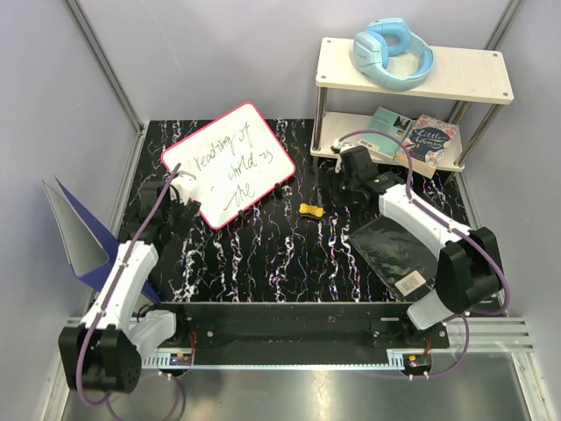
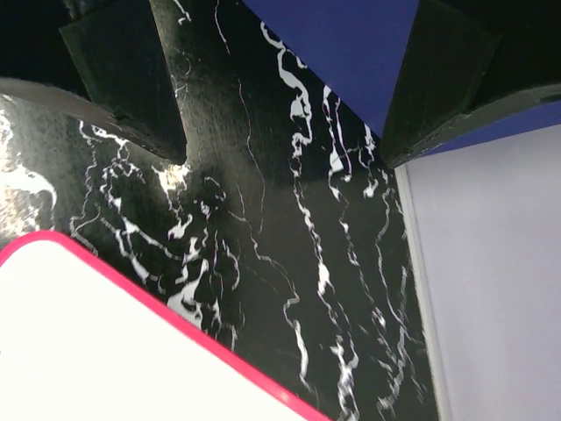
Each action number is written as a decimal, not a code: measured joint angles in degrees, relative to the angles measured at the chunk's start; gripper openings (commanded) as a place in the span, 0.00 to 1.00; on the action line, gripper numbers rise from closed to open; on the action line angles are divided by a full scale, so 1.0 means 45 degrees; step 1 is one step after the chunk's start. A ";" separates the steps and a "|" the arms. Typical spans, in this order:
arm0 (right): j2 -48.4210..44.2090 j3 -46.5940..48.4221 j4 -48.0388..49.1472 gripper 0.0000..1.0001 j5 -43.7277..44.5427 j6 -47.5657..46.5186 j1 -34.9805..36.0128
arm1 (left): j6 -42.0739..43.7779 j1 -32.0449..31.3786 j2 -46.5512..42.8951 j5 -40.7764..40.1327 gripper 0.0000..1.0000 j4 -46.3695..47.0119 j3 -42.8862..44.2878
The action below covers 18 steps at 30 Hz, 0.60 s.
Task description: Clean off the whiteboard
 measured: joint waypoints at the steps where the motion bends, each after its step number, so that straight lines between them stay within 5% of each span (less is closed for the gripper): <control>1: 0.0039 0.0010 0.0010 1.00 -0.0102 -0.0267 0.0238 | 0.0019 0.0000 0.0301 -0.0117 0.99 -0.0068 0.0078; 7: 0.0039 0.0029 0.0704 1.00 -0.0389 -0.2084 0.1457 | -0.0015 0.0000 0.2336 -0.0981 0.99 -0.0350 0.0427; 18: 0.2788 0.1991 -0.0379 0.99 -0.1161 -0.5557 0.1486 | -0.0481 0.0005 0.1064 -0.0389 0.99 -0.1180 0.1574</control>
